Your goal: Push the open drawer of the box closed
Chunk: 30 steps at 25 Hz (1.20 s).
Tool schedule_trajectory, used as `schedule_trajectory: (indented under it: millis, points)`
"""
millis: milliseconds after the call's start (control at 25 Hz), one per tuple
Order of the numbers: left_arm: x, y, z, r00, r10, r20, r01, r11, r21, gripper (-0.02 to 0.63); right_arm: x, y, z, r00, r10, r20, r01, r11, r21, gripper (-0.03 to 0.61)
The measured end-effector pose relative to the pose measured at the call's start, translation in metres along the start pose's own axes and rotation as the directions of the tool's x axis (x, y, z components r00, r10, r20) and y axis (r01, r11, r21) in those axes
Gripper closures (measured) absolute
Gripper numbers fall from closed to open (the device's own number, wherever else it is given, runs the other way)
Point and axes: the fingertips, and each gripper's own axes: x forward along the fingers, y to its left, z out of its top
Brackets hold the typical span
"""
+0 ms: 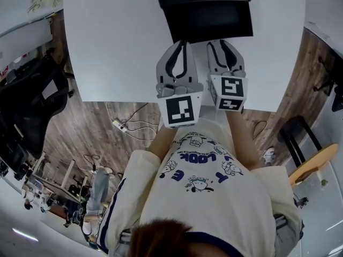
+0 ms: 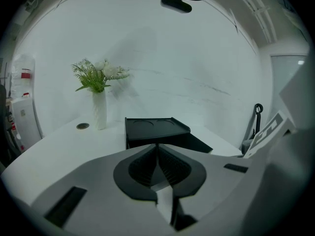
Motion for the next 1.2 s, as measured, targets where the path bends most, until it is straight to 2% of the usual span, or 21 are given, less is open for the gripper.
schedule_trajectory:
  millis: [520, 880, 1200]
  points:
    - [0.004, -0.006, -0.006, 0.999, -0.032, -0.002, 0.032, 0.999, 0.009, 0.592, 0.011, 0.005, -0.008, 1.0, 0.018, -0.012, -0.018, 1.0, 0.008, 0.483]
    - [0.006, -0.005, -0.007, 0.999, -0.037, -0.006, 0.037, 0.999, -0.002, 0.594, 0.011, 0.004, -0.008, 0.999, 0.038, 0.005, -0.038, 0.999, 0.005, 0.489]
    - [0.008, -0.004, -0.005, 1.0, -0.03, -0.006, 0.03, 1.0, 0.008, 0.594, 0.019, 0.004, 0.008, 0.999, 0.041, 0.031, -0.041, 0.999, 0.005, 0.49]
